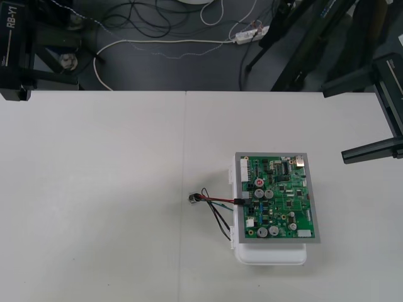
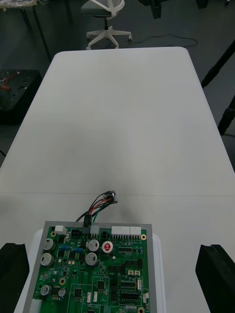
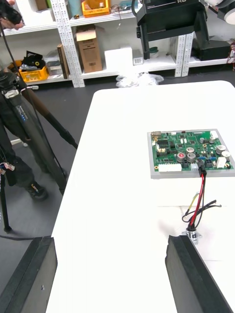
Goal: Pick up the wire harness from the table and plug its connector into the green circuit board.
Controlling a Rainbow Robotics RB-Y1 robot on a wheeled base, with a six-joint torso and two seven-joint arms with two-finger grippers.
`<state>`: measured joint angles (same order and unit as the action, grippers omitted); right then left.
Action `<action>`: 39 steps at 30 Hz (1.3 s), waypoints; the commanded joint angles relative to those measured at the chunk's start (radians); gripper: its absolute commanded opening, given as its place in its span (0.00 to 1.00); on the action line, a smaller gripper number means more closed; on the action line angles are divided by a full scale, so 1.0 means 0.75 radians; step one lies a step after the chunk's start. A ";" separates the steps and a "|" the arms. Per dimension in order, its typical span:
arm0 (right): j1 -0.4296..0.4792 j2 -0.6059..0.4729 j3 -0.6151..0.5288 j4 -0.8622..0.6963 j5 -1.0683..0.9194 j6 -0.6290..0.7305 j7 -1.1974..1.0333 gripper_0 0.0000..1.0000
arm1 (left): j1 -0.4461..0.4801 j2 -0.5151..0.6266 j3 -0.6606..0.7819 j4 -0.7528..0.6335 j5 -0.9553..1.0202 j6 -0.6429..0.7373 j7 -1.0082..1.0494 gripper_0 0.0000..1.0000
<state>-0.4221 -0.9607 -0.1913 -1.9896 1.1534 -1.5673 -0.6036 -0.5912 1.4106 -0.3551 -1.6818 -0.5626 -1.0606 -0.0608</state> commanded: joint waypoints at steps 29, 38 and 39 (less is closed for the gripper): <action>-0.045 -0.020 -0.046 0.002 -0.008 -0.005 0.040 1.00 | -0.044 0.005 0.036 -0.010 0.008 0.001 0.061 0.65; -0.045 -0.020 -0.046 0.002 -0.008 -0.005 0.040 1.00 | -0.044 0.005 0.036 -0.010 0.008 0.001 0.061 0.65; -0.045 -0.020 -0.046 0.002 -0.008 -0.005 0.040 1.00 | -0.044 0.005 0.036 -0.010 0.008 0.001 0.061 0.65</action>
<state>-0.4221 -0.9607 -0.1913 -1.9896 1.1534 -1.5673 -0.6036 -0.5912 1.4106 -0.3551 -1.6818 -0.5626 -1.0606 -0.0608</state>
